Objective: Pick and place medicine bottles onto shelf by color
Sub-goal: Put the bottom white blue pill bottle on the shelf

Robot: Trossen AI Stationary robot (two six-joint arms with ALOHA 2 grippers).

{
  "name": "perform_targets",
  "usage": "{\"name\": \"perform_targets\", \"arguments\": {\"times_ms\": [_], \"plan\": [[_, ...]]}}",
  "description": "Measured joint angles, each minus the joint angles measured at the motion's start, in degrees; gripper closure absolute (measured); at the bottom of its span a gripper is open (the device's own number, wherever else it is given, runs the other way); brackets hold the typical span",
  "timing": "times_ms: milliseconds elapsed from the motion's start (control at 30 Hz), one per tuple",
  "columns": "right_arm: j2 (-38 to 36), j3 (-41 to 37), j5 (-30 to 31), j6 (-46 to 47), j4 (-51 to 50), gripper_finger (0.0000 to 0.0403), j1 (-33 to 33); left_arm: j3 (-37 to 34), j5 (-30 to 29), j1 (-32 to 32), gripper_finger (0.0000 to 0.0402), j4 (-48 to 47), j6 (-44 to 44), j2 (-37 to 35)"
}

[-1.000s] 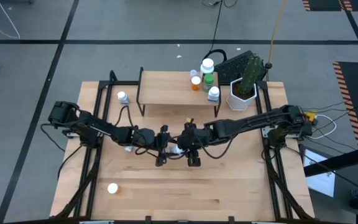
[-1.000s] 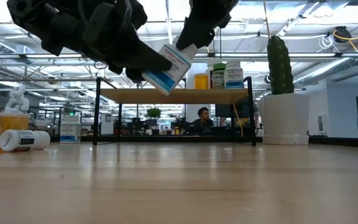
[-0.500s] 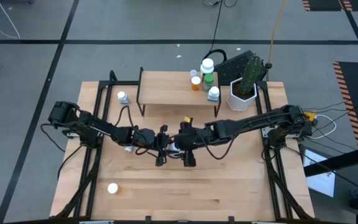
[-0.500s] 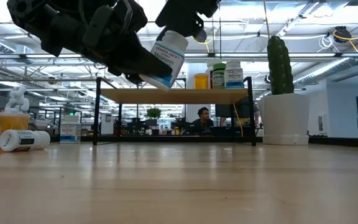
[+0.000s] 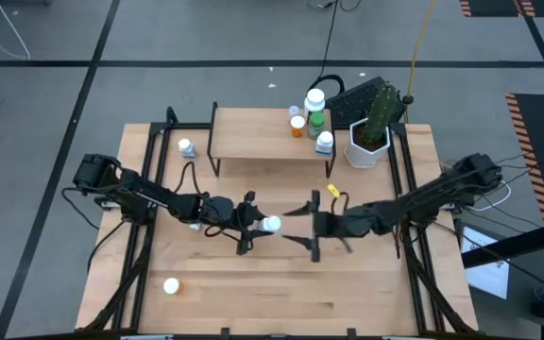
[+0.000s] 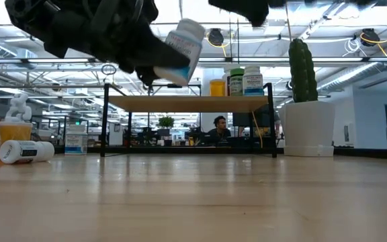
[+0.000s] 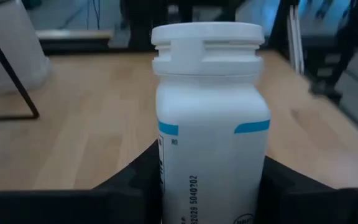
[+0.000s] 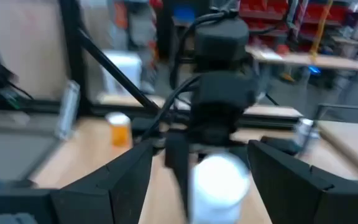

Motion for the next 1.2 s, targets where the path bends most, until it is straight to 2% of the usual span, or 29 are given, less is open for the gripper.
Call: {"name": "perform_targets", "arguments": {"times_ms": [100, 367, 433, 633, 800, 1200], "plan": [[2.4, -6.3, -0.5, 1.1, 12.2, 0.0147, 0.0, 0.0, 0.0, 0.0, 0.0254, 2.3, -0.4, 0.0], [5.1, -6.4, 3.4, -7.8, 19.6, 0.0147, -1.2, 0.0, 0.0, 0.0, 0.0244, 3.6, 0.2, 0.0], [5.0, -5.9, 3.0, -8.1, 19.5, 0.0146, -2.2, 0.0, 0.0, 0.0, 0.0244, 4.2, 1.0, 0.0], [5.0, -4.7, -5.2, -2.0, 17.8, 0.0119, -6.0, 0.0, 0.0, 0.0, 0.0246, 4.4, 1.5, 0.0], [5.5, -2.9, -5.7, -0.5, 12.6, 0.0094, -6.5, 0.0, 0.0, 0.1, 0.0246, 4.4, 1.6, 0.0], [8.6, 0.2, -6.7, 0.4, 10.5, 0.0130, -6.6, 0.0, -0.2, 0.8, 0.0247, 4.5, 1.5, 0.0]]}}
